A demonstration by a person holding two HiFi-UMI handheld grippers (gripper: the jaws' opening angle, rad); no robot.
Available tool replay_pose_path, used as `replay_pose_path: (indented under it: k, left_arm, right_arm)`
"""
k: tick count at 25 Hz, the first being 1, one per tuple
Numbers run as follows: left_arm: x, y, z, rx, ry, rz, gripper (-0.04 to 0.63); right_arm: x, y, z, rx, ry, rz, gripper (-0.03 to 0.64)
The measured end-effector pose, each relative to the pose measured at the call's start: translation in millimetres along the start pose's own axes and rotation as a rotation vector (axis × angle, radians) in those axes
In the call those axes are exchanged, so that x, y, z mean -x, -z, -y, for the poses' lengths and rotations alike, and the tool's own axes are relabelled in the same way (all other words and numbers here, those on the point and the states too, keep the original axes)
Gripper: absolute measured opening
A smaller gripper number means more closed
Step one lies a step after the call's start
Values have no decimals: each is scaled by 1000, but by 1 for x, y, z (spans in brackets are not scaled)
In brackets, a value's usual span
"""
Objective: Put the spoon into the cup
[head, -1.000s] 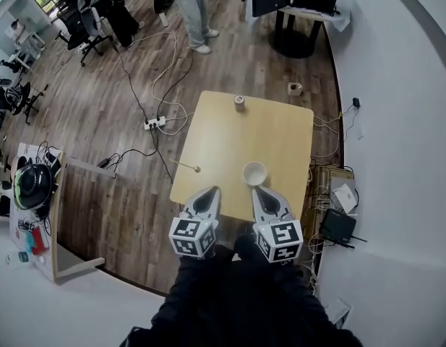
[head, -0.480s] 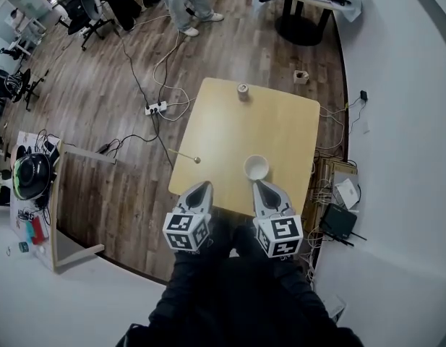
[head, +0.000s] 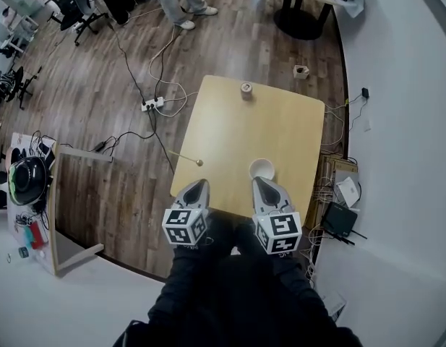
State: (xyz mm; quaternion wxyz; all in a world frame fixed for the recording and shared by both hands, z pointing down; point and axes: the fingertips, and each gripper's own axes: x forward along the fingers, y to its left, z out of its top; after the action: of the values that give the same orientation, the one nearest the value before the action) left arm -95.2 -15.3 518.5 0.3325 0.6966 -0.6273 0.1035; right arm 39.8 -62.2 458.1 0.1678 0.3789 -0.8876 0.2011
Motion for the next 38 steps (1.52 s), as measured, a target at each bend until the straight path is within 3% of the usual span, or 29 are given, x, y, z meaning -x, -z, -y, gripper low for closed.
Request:
replay_pose_path:
  k: [20,26,38]
  left_arm:
    - [-69,42,-169,174,-95,-131,37]
    - [-93,61,-221,334,-97,-109,37]
    - [-135,84,-308,580,-100,-62,38]
  right_arm:
    - [-159,38,-61,66,-103,-214,20]
    - [-191,54,-70,86,-124,-276,20]
    - [-250,75,-83,115,-164,-345,20]
